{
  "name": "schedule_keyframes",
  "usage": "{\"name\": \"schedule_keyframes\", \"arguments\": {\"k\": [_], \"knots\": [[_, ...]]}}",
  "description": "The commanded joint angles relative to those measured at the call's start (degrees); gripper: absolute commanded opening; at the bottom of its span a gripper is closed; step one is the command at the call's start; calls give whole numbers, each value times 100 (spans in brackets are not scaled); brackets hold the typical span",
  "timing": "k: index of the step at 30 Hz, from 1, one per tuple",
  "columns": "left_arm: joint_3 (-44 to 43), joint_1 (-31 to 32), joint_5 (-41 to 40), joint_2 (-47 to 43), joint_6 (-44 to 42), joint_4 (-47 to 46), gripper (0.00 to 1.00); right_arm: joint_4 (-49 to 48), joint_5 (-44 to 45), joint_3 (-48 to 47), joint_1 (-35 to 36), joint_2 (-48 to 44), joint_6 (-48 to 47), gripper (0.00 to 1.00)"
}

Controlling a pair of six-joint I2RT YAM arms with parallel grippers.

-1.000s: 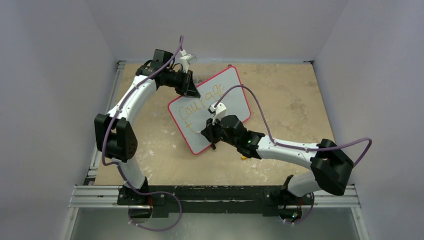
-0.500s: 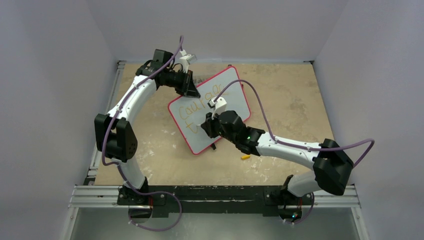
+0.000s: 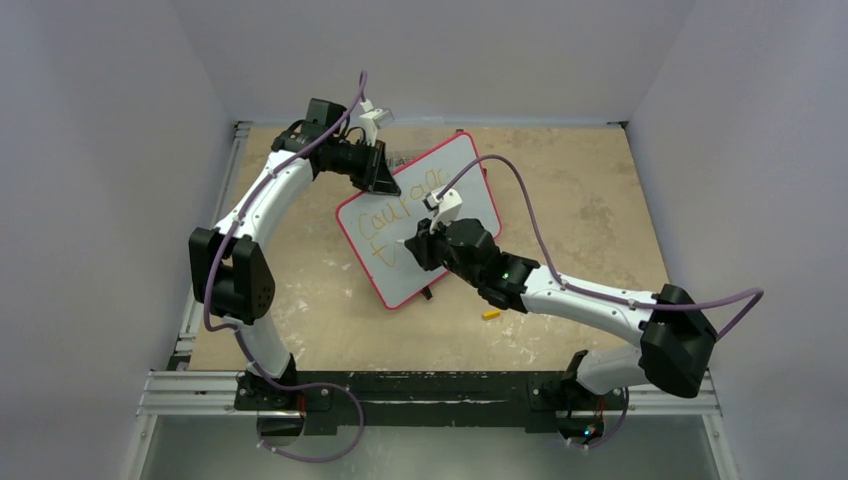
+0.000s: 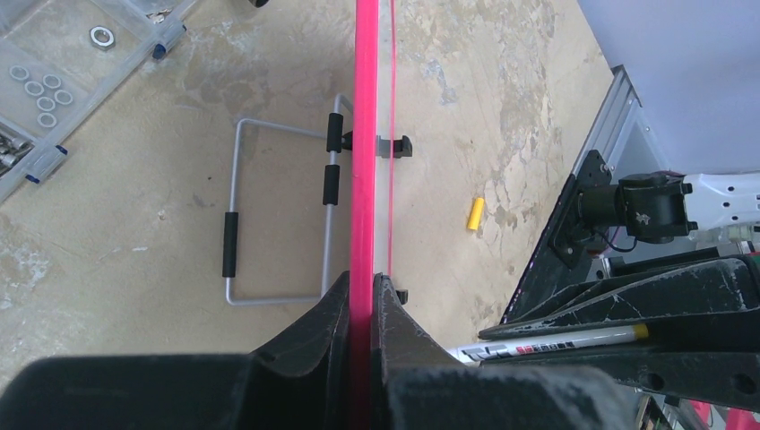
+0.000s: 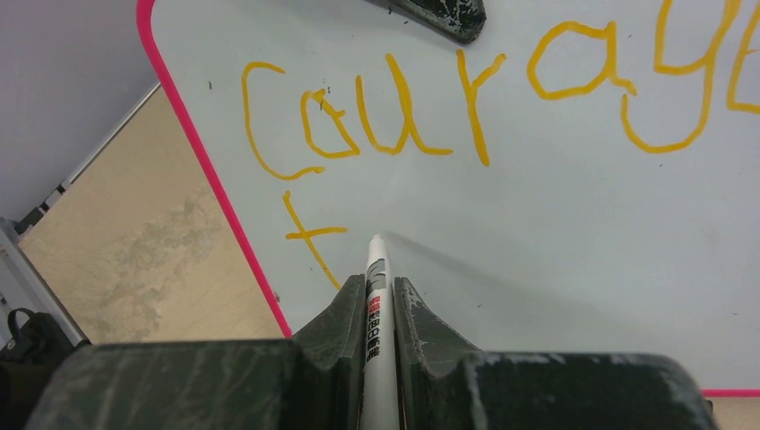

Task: Write a sentence on the whiteboard

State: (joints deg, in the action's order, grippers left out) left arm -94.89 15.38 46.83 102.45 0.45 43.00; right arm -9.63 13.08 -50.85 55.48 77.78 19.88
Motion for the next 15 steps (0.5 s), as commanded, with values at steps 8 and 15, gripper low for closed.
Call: {"name": "schedule_keyframes", "arguments": {"k": [8, 15], "knots": [[98, 53, -280, -68, -166, 288, 0, -131, 388, -427, -115, 174, -61, 0], [107, 53, -281, -68, -168, 283, 0, -170, 240, -505, -126, 360, -63, 0]]}}
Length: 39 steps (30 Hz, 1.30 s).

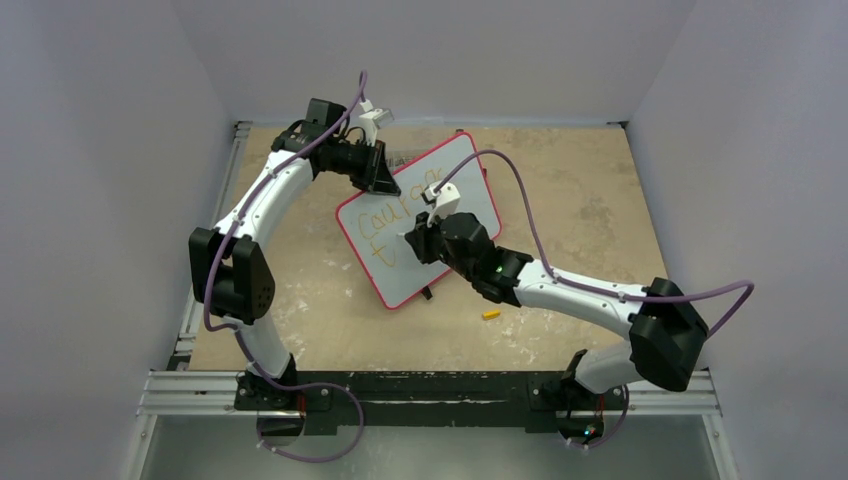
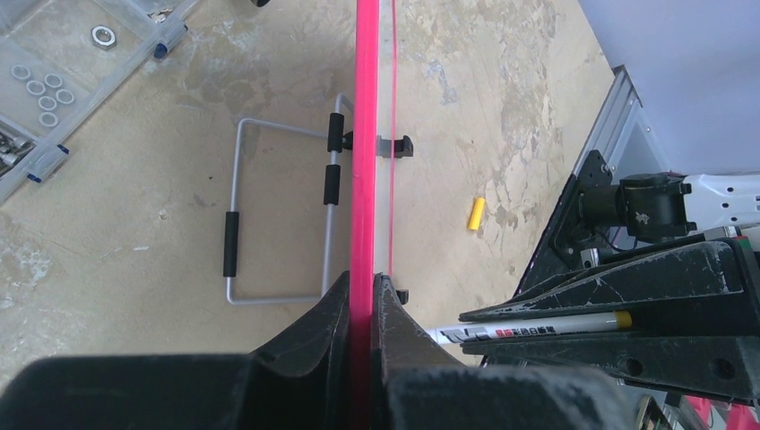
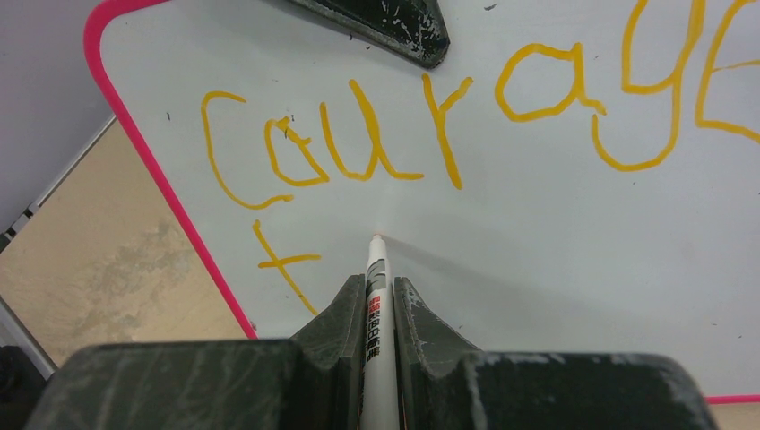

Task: Write a sentence on the whiteboard

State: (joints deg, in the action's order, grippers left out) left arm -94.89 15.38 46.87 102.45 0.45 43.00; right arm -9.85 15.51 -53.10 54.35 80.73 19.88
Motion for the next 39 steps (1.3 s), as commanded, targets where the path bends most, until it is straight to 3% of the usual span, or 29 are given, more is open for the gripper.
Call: {"name": "schedule_keyframes", "arguments": {"k": [1, 29, 39], "knots": [[103, 60, -284, -68, -168, 291, 0, -157, -16, -280, -12, 80, -61, 0], [85, 62, -264, -50, -147, 279, 0, -129, -213, 613, -12, -188, 231, 0], [98, 71, -258, -49, -140, 278, 0, 148, 344, 209, -20, -166, 28, 0]]}}
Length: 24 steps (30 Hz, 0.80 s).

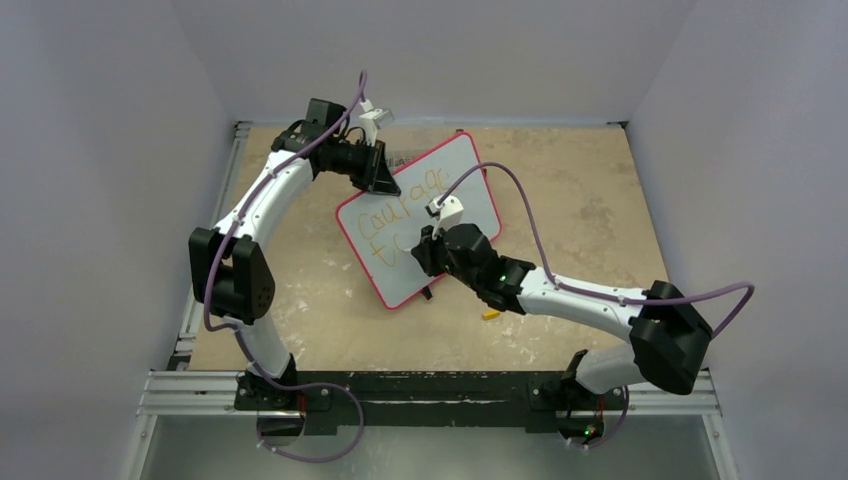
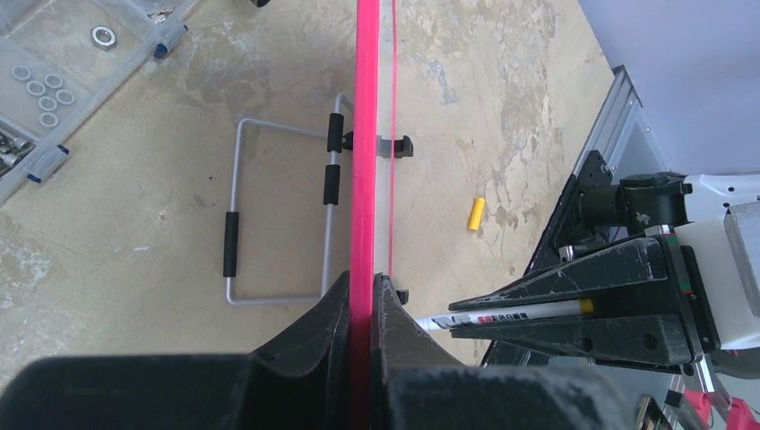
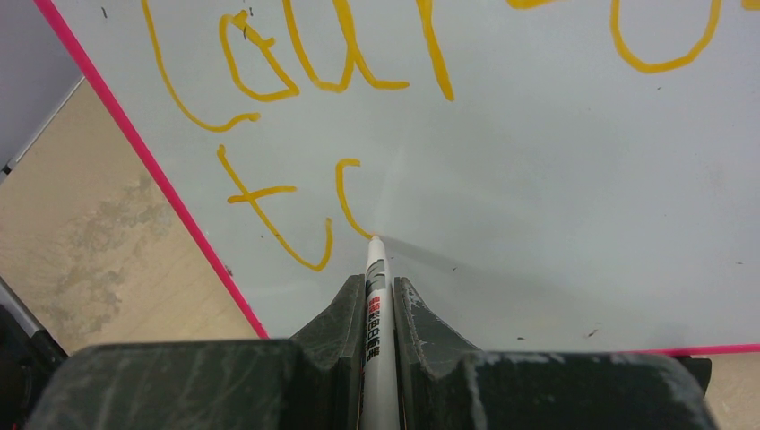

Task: Write a sentence on the whiteboard

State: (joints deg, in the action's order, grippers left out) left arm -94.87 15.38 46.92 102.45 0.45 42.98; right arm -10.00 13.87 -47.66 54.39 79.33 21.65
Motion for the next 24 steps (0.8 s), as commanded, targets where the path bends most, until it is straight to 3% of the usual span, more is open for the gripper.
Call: {"name": "schedule_keyframes", "arguments": {"k": [1, 13, 24], "knots": [[100, 71, -262, -50, -141, 279, 0, 179, 549, -400, -31, -9, -190, 0], [105, 97, -262, -52, -138, 277, 0, 164, 405, -976, -70, 351, -349, 0], [124, 106, -316, -80, -135, 278, 0, -192, 26, -897, -65, 392, -179, 0]]}}
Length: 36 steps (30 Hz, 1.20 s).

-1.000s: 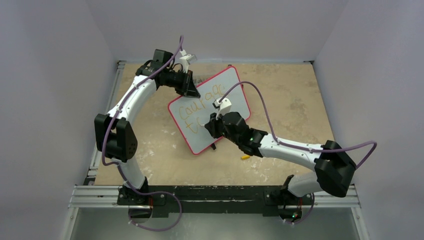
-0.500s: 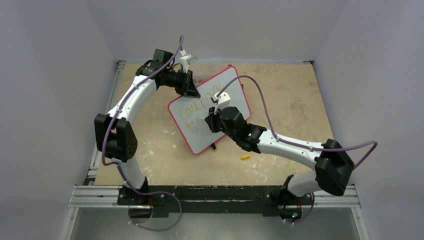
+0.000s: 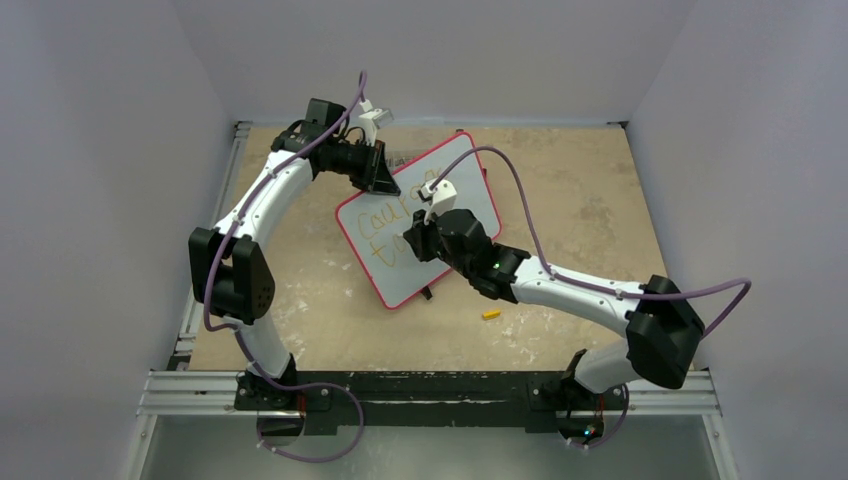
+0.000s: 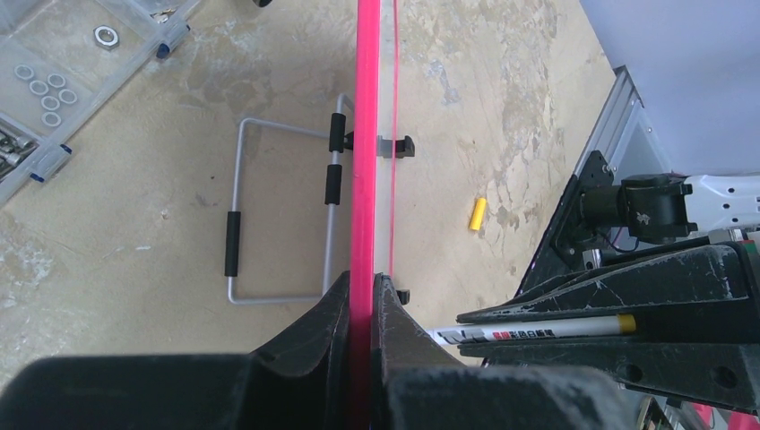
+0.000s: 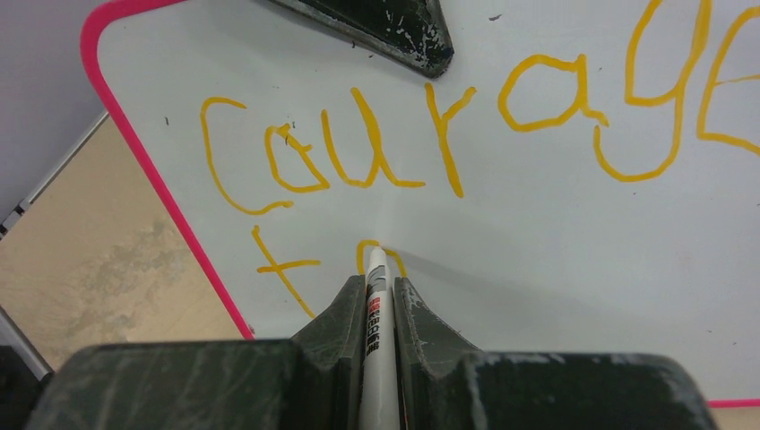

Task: Write a sentence on the whiteboard

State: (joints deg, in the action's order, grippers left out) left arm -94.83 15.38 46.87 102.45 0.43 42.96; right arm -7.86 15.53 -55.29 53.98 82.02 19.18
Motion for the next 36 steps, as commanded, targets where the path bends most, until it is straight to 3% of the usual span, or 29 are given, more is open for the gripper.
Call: {"name": "schedule_keyframes", "arguments": {"k": [1, 14, 21, 36], "knots": [[134, 102, -324, -99, -136, 264, 0, -421, -159, -132, -27, 122, 78, 0], [157, 106, -403, -107, -109, 239, 0, -233, -356, 18, -26, -446, 58, 0], [196, 114, -417, -101, -104, 260, 0, 30, -31, 190, -62, -814, -104, 0], [133, 150, -435, -7, 86, 333, 0, 141, -297, 867, -912, -1458, -233, 0]]}}
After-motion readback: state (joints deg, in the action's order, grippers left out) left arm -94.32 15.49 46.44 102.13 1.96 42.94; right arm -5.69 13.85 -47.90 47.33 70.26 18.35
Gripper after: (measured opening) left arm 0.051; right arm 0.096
